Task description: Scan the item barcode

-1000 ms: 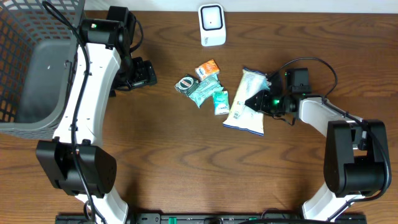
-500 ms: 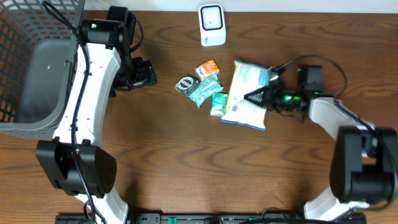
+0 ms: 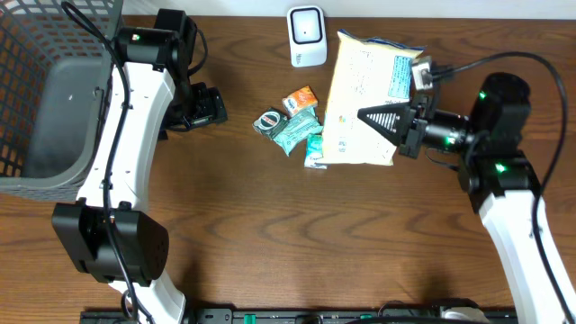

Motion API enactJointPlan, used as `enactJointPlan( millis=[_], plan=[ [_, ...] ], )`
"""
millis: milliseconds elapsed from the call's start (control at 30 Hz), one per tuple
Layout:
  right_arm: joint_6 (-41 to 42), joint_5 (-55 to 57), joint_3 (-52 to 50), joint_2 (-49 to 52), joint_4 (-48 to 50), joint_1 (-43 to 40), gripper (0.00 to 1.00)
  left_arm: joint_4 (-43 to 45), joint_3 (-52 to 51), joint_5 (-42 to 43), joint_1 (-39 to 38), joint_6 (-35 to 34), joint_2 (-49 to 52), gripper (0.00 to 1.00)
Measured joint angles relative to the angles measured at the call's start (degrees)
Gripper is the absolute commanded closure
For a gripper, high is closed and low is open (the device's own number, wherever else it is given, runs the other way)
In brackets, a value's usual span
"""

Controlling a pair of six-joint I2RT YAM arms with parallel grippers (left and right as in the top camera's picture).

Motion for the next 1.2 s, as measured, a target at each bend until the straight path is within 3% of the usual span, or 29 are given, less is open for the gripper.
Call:
enactJointPlan(
  millis=[767,933,1200],
  plan=[
    [1.2,2.2,0.0,-2.5,0.4,2.3,0.99,0.0,0.0,0.0,0.0,0.0,0.0,0.02],
    [-0.6,15.5,0.2,-2.4,-11.8,5.2,0.99,0.0,0.0,0.0,0.0,0.0,0.0,0.02],
    [-4.6,48.7,0.9,-0.1,-27.3,11.0,0.99,0.0,0.0,0.0,0.0,0.0,0.0,0.02]
  ],
)
